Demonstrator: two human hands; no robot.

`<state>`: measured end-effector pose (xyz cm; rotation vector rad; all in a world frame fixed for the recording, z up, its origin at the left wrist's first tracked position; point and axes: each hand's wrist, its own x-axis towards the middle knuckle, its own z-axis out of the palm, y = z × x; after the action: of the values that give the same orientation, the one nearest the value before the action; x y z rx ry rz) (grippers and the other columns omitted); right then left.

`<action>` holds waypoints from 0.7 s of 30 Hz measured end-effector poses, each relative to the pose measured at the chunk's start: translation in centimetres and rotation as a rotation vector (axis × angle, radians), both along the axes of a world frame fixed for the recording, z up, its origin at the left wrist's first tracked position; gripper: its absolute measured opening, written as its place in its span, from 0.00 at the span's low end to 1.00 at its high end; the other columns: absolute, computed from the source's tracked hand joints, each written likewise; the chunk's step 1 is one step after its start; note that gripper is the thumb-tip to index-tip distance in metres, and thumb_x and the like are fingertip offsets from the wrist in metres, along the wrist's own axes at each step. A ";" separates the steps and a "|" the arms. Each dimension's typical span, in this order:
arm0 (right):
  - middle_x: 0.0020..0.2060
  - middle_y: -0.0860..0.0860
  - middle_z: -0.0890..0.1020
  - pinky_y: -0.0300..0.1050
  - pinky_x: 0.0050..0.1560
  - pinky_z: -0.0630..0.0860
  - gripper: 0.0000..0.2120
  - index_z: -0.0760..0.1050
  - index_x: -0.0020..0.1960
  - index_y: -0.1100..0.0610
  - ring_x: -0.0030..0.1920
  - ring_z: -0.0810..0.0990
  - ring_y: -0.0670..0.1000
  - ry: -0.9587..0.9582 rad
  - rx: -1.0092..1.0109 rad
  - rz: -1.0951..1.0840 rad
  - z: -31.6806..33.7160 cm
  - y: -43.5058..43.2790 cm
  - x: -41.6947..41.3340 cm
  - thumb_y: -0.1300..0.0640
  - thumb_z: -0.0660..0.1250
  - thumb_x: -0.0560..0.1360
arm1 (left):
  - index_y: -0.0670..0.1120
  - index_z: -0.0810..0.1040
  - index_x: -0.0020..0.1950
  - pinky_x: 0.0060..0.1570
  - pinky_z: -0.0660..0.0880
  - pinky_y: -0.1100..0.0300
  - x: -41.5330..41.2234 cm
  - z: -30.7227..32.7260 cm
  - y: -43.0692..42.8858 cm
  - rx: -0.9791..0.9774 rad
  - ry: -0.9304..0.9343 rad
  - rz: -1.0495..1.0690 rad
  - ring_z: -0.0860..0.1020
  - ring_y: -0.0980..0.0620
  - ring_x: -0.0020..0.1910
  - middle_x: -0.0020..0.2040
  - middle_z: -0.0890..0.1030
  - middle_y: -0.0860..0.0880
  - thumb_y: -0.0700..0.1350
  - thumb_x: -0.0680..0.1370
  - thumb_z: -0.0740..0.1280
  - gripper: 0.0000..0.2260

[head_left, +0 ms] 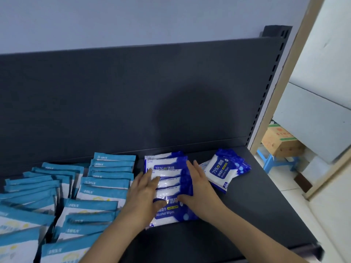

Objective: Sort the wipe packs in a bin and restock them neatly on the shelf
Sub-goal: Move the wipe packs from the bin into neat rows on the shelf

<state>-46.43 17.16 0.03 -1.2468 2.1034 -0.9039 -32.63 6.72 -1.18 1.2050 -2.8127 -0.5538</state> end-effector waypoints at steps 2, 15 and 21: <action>0.75 0.40 0.47 0.31 0.67 0.53 0.38 0.47 0.76 0.46 0.73 0.53 0.41 0.046 -0.094 -0.018 1.4 1.0 -1.2 0.58 0.67 0.76 | 0.53 0.52 0.78 0.75 0.44 0.53 -0.1 0.5 -0.1 -0.035 -0.057 -0.033 0.40 0.50 0.77 0.78 0.41 0.53 0.58 0.77 0.64 0.34; 0.54 0.55 0.79 0.55 0.57 0.73 0.28 0.69 0.58 0.58 0.56 0.76 0.58 0.106 0.254 -0.424 -2.4 0.6 -15.8 0.36 0.64 0.71 | 0.52 0.61 0.75 0.67 0.52 0.68 -8.4 2.4 3.1 -0.045 0.221 -0.274 0.58 0.55 0.71 0.74 0.63 0.56 0.53 0.81 0.60 0.23; 0.46 0.55 0.83 0.39 0.37 0.78 0.21 0.75 0.52 0.62 0.43 0.82 0.50 -0.287 0.143 -0.374 -2.1 1.2 -16.1 0.53 0.78 0.65 | 0.55 0.65 0.73 0.65 0.62 0.57 -11.6 0.9 3.5 -0.162 0.031 -0.383 0.63 0.52 0.67 0.72 0.66 0.56 0.52 0.80 0.60 0.21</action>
<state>-62.54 18.32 -2.04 -0.6173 2.1531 -1.0004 -44.19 10.17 -0.28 0.6278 -3.0036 -0.3412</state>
